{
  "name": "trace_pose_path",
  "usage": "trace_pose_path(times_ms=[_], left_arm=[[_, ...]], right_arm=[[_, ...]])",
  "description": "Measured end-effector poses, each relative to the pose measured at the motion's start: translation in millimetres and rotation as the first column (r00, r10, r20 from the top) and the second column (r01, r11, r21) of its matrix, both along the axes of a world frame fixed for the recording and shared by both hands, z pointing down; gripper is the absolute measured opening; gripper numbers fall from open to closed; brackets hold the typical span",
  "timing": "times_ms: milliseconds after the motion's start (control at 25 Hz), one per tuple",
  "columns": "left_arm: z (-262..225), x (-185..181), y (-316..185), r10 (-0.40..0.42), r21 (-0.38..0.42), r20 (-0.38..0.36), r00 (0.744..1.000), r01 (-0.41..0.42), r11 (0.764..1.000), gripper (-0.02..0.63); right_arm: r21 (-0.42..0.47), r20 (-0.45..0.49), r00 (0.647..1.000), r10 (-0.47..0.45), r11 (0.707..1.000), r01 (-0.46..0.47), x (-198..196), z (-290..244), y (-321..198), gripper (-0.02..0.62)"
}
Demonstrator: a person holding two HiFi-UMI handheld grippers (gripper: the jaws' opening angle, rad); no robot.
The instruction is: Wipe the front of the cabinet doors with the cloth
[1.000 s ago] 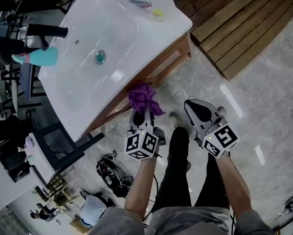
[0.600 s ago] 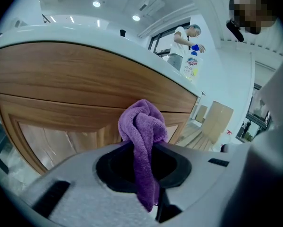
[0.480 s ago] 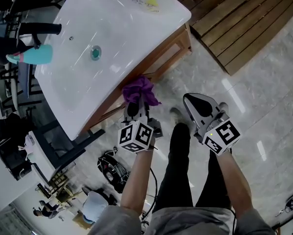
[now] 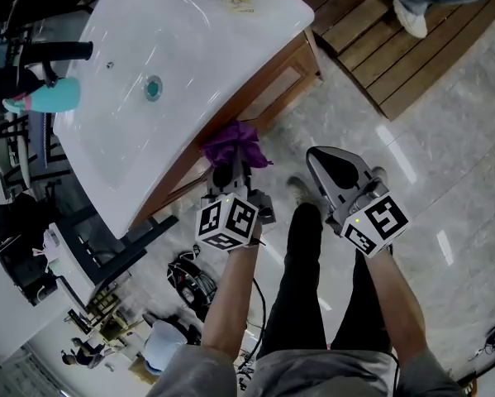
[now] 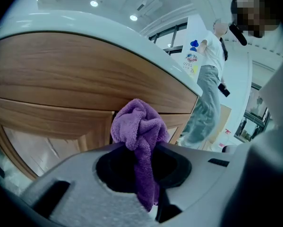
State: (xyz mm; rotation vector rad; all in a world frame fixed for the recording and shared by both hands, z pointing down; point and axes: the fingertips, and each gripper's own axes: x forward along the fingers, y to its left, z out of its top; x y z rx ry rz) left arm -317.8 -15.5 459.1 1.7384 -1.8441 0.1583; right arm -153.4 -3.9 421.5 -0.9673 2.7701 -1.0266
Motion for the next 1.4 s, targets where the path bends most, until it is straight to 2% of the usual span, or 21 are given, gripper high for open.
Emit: trace_pose_path(times_ms=[400,1400], left_arm=[[5.5,21.5,-16.6,0.049,-0.010,0.003,0.999,-0.049,0.999,0.067],[16.2,61.9,-53.7,0.119,-0.026,-0.023,0.993,-0.120,0.992,0.067]], right_arm=[[-0.015,0.030,0.999,0.031,0.999,-0.031,4.2,3.1,-2.6,0.011],[-0.025,0.037,0.994,0.102,0.995,-0.101,40.0,9.6,-33.8,0.011]])
